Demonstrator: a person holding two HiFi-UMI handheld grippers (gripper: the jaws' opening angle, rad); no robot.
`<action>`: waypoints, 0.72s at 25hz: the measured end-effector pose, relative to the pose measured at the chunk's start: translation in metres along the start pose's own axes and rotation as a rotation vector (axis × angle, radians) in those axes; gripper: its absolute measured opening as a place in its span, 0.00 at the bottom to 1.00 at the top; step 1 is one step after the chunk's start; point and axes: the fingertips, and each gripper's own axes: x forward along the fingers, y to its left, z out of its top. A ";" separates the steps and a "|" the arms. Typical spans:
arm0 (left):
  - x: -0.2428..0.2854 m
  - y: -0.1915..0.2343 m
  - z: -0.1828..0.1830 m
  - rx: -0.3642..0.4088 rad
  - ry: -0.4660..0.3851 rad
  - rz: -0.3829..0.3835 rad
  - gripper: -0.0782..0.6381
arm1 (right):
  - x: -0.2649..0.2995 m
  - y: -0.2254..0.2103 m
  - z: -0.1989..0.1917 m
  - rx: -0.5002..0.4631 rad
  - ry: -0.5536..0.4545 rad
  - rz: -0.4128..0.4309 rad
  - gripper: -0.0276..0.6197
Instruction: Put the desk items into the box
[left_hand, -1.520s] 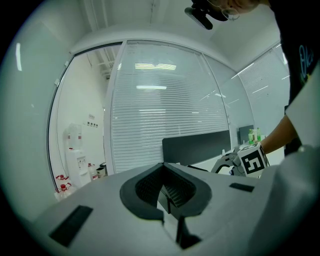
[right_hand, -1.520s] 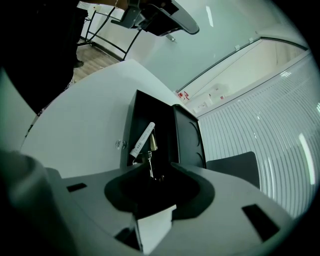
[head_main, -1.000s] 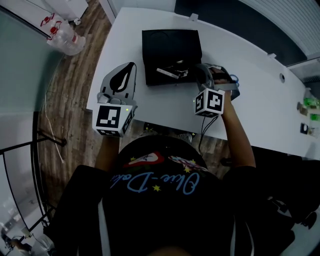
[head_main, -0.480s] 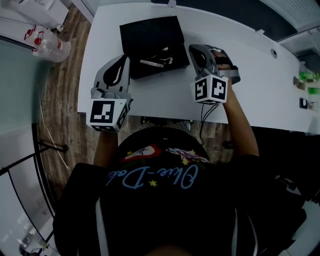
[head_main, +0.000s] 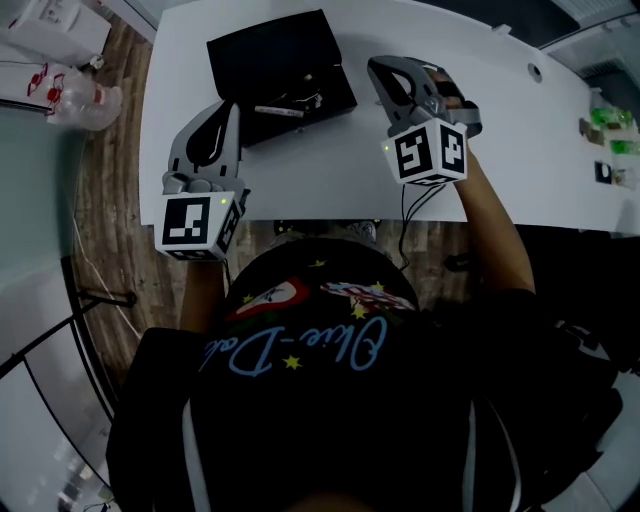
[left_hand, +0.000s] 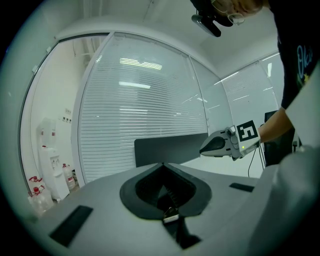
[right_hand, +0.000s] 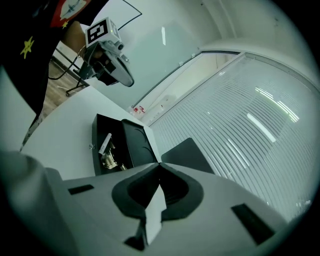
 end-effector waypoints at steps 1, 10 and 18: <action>-0.001 0.000 -0.001 0.000 0.003 0.000 0.12 | -0.003 -0.002 -0.001 0.014 -0.007 0.002 0.05; 0.006 -0.004 0.000 0.005 0.007 -0.015 0.12 | -0.014 -0.033 -0.006 0.195 -0.065 -0.008 0.05; 0.010 -0.007 -0.003 -0.002 0.019 -0.014 0.12 | -0.024 -0.061 -0.003 0.371 -0.156 0.002 0.05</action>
